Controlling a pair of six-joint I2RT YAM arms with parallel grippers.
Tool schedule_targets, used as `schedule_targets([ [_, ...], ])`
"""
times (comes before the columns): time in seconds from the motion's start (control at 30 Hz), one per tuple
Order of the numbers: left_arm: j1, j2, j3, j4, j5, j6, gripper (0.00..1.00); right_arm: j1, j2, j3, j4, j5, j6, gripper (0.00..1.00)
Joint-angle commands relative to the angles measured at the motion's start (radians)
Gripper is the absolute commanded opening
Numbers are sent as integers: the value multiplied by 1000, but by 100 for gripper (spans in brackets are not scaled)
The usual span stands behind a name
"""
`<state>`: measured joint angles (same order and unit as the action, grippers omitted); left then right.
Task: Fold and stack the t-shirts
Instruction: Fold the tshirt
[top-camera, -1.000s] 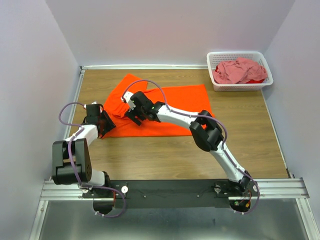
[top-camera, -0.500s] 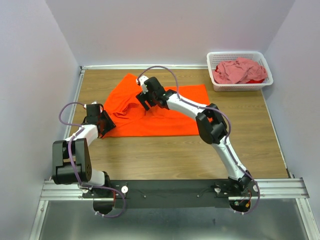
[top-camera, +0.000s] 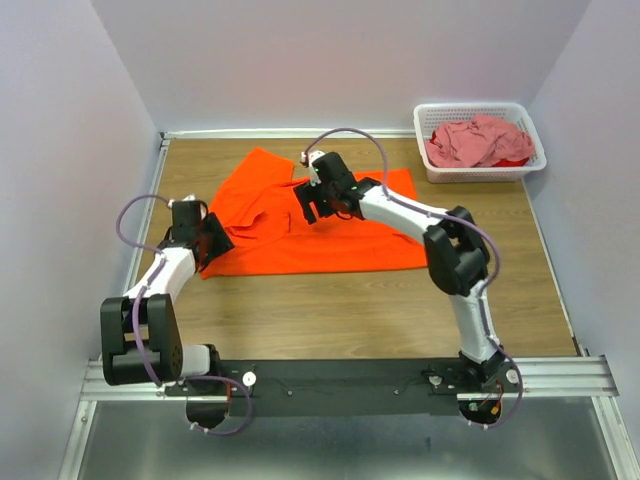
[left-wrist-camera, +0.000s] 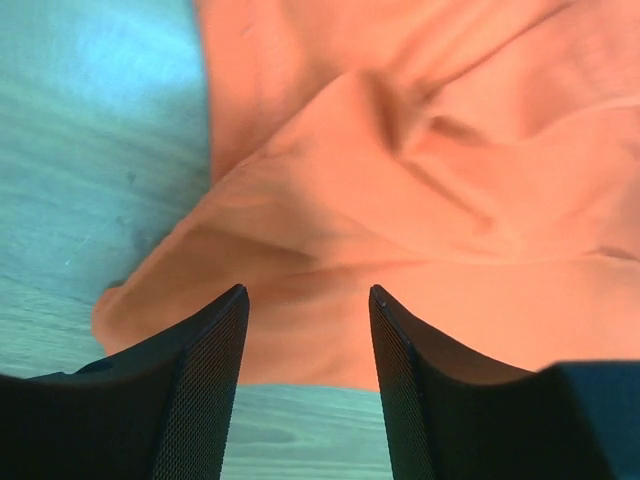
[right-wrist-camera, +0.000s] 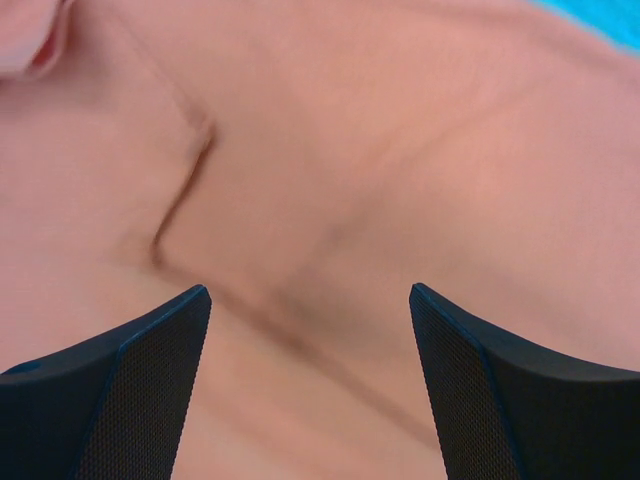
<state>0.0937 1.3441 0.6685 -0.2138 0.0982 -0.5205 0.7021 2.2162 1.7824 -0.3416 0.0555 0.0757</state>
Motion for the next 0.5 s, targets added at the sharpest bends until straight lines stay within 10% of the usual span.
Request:
schedule_targets([
  [0.0,-75,-49,112,-44,-44,42,60,8,-182,-158,3,-48,85,87],
  [0.47,-396,201,348,57,-472,276,62,7,-443,-566,23,10,153,87],
])
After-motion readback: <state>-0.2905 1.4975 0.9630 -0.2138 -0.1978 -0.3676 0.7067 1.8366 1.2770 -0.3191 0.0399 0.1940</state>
